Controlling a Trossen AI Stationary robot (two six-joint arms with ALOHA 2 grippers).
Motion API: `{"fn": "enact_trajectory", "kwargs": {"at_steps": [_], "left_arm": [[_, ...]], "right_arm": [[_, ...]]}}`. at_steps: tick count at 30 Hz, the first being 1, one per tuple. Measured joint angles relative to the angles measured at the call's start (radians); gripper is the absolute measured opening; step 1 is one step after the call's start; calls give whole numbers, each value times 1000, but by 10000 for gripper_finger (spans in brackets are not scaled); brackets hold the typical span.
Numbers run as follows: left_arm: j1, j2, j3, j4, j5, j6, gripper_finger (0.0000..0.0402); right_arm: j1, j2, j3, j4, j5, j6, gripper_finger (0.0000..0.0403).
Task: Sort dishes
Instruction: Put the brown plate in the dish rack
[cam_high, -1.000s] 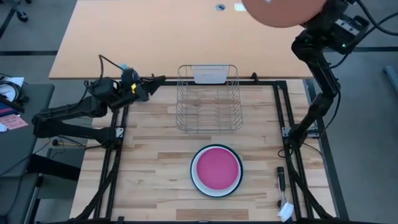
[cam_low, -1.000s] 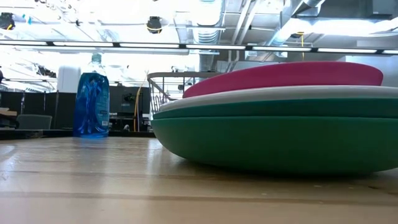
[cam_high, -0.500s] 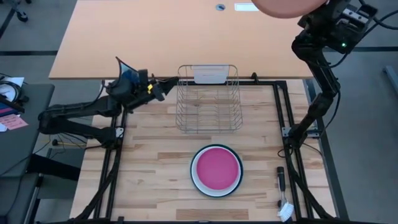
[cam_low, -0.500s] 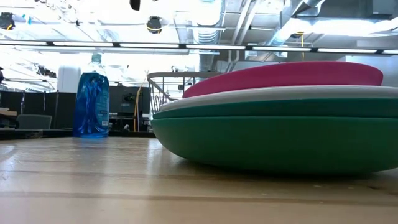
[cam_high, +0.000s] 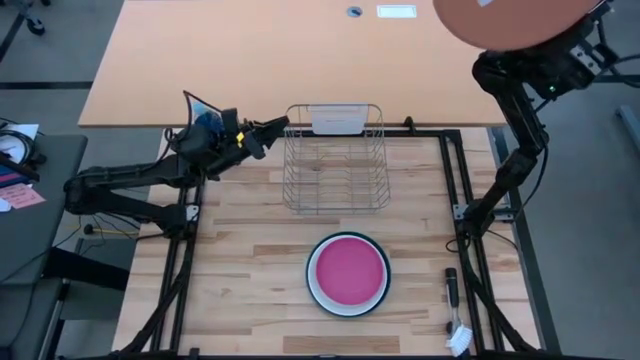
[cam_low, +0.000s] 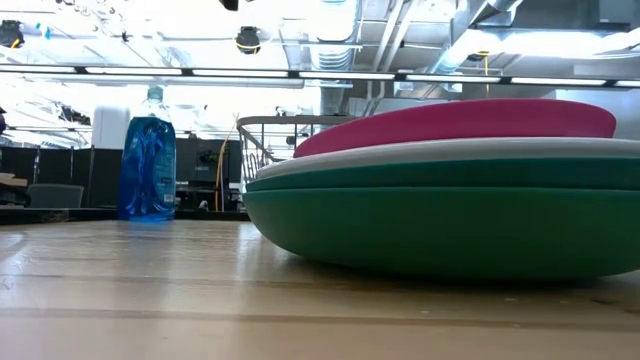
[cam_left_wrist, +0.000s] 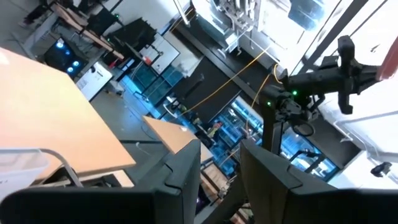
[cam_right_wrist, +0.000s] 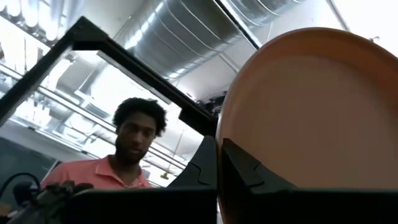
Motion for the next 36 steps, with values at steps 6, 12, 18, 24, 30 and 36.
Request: {"fn": "enact_trajectory", "kwargs": {"at_steps": [6,12,18,24,30,36], "left_arm": [[0,3,0,-3,0,8,107],[0,4,0,-6,-5,11,107],[0,4,0,-8,-6,6,107],[0,4,0,-12,-6,-3,107],[0,4,0,-32,-22,-4,107],[6,4,0,-34,-25,1,107]], "right_arm": [[-12,0,0,6,-16,11,6],[-12,0,0,6,-65,10,6],[-12,0,0,10,-48,8,6],[-11,1,0,47,29,6,6],[-2,1,0,56,36,1,6],[-5,0,0,2,-146,39,6]]}}
